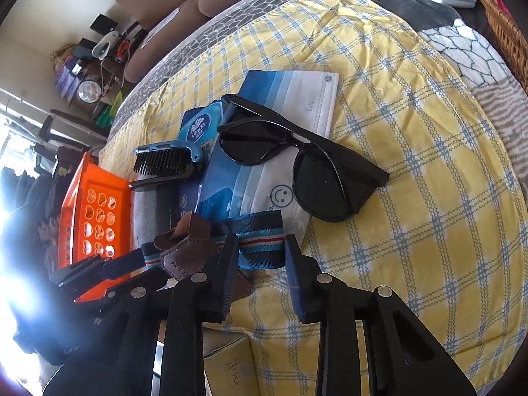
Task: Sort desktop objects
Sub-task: 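Grasp the striped strap by its leather tag with the right gripper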
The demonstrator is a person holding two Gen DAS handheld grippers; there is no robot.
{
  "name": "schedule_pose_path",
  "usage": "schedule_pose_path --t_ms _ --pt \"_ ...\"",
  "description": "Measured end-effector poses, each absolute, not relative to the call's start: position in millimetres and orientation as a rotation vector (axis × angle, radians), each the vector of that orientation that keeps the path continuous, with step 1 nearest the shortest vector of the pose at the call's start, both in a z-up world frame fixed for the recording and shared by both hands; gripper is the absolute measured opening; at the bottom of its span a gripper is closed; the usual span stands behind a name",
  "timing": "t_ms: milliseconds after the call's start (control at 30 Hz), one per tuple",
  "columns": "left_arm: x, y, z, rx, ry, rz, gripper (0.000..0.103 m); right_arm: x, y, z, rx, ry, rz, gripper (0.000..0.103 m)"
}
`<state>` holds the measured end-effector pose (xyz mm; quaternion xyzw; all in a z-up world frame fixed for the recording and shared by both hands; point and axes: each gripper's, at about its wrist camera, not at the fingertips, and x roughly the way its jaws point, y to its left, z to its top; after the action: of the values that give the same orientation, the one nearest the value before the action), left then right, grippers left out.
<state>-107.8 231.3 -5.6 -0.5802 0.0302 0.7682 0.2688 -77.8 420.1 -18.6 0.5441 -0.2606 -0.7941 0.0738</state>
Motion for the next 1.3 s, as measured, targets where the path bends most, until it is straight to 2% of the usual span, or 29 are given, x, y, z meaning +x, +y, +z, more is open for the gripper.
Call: schedule_pose_path --t_ms 67,200,367,500,533,567,600,633,667,700,867,967,1033,1067,1100,1133,1300 --pt "-106.6 230.4 -1.8 -1.545 0.072 2.077 0.019 -77.0 418.6 -15.0 1.617 -0.786 -2.387 0.019" --pt "-106.2 229.1 8.0 -1.522 0.03 2.06 0.018 -75.7 412.5 -2.0 1.588 -0.761 -2.399 0.013" --pt "-100.6 232.9 25.6 -1.477 0.016 2.056 0.009 -74.1 405.1 17.8 1.548 -0.746 -2.41 0.011" --pt "-100.5 235.8 30.4 -1.489 0.046 2.076 0.01 -73.6 396.5 30.8 1.548 -0.69 -2.435 0.013" --pt "-100.4 234.4 29.6 -1.497 0.062 2.106 0.015 -74.2 395.6 30.9 1.566 -0.666 -2.45 0.013" --pt "-101.2 232.6 28.2 -1.507 0.067 2.119 0.025 -75.2 395.9 28.6 1.596 -0.646 -2.464 0.016" --pt "-101.8 230.9 25.2 -1.521 0.066 2.119 0.031 -75.7 396.9 25.4 1.625 -0.629 -2.474 0.028" --pt "-102.1 229.3 21.6 -1.535 0.067 2.12 0.043 -75.6 398.6 22.2 1.638 -0.62 -2.486 0.038" --pt "-101.7 227.1 18.2 -1.54 0.065 2.115 0.047 -75.2 401.5 18.0 1.647 -0.63 -2.493 0.055" --pt "-101.7 225.7 14.6 -1.548 0.066 2.106 0.047 -75.0 405.3 13.2 1.654 -0.651 -2.496 0.06" --pt "-103.6 225.3 -0.9 -1.583 0.073 2.077 0.047 -79.6 416.0 -12.8 1.685 -0.747 -2.444 0.06" --pt "-105.0 230.1 -6.9 -1.593 0.076 2.063 0.047 -83.2 414.4 -20.6 1.673 -0.783 -2.413 0.059" --pt "-105.3 232.3 -7.8 -1.587 0.07 2.06 0.047 -85.2 412.0 -24.6 1.671 -0.787 -2.398 0.055" --pt "-105.8 233.4 -8.0 -1.587 0.061 2.055 0.047 -85.7 410.4 -26.0 1.669 -0.789 -2.39 0.047" --pt "-106.4 234.3 -8.5 -1.589 0.051 2.048 0.047 -86.1 409.7 -27.1 1.663 -0.793 -2.385 0.034" --pt "-107.5 234.4 -8.7 -1.592 0.041 2.041 0.047 -86.1 409.0 -27.6 1.655 -0.796 -2.38 0.028" --pt "-108.8 234.8 -9.9 -1.59 0.004 2.04 0.046 -82.3 408.1 -25.9 1.611 -0.82 -2.367 0.021"
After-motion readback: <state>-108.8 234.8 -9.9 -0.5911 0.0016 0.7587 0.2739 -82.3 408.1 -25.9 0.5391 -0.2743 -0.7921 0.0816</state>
